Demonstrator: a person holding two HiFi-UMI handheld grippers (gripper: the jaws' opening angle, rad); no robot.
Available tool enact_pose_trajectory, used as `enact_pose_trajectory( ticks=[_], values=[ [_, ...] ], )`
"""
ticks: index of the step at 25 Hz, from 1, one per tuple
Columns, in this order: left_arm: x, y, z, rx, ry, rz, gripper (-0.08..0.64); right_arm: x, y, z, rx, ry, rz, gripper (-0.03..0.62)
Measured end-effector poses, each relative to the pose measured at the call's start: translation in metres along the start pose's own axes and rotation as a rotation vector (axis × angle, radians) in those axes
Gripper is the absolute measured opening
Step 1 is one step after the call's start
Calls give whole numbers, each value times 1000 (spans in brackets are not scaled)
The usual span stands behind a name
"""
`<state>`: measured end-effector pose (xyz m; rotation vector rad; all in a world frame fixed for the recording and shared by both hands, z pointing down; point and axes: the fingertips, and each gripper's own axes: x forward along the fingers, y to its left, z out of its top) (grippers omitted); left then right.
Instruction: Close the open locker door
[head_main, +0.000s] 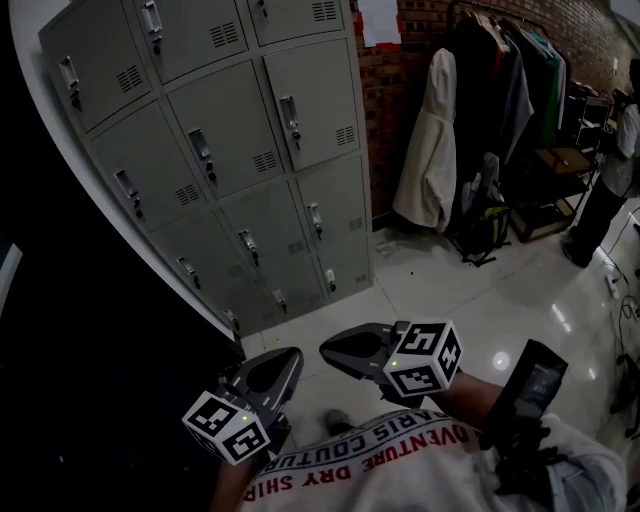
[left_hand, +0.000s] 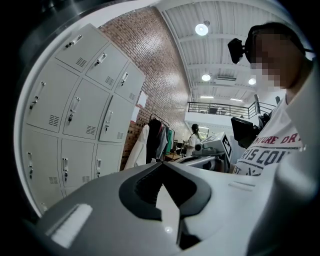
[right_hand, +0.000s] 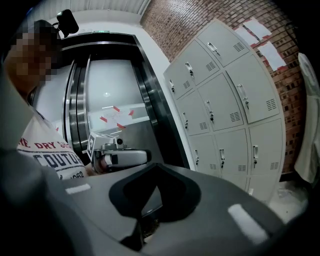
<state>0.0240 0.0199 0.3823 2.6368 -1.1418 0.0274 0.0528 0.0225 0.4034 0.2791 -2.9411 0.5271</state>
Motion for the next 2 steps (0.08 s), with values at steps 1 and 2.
enact_pose_trajectory(
  ticks=[1,2],
  values=[
    [0,3,0,-1,0,2,6,3,-1,0,-2,2,3,-8],
    [0,6,-1,-2,1,5,5,6,-2,1,-4,4,6,-8]
  ],
)
